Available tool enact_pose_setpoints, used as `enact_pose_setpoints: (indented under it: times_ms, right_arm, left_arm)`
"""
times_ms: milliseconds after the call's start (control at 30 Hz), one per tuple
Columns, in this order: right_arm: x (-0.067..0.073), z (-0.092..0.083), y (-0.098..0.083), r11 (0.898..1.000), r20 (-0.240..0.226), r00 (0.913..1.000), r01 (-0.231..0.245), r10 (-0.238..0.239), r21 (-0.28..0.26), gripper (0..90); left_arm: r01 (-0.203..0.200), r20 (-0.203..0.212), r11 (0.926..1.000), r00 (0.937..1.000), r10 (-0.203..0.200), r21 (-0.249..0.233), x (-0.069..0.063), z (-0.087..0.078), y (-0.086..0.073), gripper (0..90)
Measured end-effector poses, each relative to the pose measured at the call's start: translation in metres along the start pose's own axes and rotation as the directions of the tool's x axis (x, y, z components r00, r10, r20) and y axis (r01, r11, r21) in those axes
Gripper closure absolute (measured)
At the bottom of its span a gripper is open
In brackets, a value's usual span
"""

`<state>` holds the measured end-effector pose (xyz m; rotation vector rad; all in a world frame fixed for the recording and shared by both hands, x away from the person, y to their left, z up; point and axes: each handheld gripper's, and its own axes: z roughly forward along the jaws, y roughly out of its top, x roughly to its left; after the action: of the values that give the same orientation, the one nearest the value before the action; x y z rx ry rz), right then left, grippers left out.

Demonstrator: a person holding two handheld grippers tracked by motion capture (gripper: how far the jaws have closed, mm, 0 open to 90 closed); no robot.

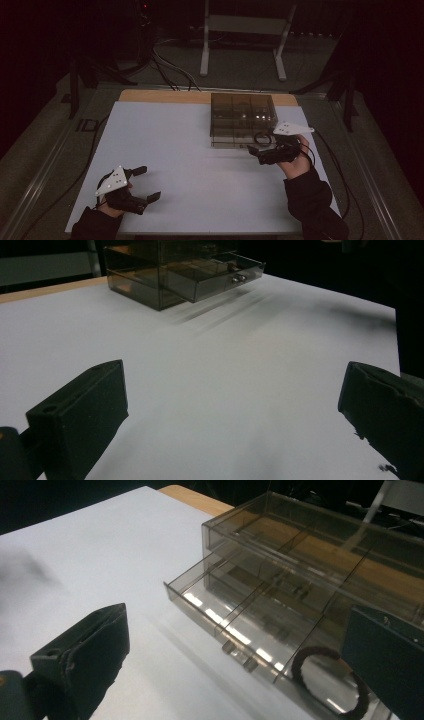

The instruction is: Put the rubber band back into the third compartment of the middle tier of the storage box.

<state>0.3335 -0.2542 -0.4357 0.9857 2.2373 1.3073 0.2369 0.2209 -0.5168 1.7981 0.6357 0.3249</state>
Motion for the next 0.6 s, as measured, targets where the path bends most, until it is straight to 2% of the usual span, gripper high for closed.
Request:
enact_pose_setpoints:
  times_ms: [367, 600]
  right_arm:
    - [0.006, 0.003, -0.034, 1.000, -0.034, 0.9994, -0.010, 0.010, 0.018, 0.0]
    - [0.008, 0.003, -0.049, 1.000, -0.054, 0.9985, -0.012, 0.013, 0.024, 0.0]
  left_arm:
    - [-0.005, 0.000, 1.0000, 1.0000, 0.005, 0.001, -0.001, 0.000, 0.000, 0.3]
    - [-0.006, 0.001, 1.0000, 1.0000, 0.006, 0.001, -0.001, 0.000, 0.000, 0.3]
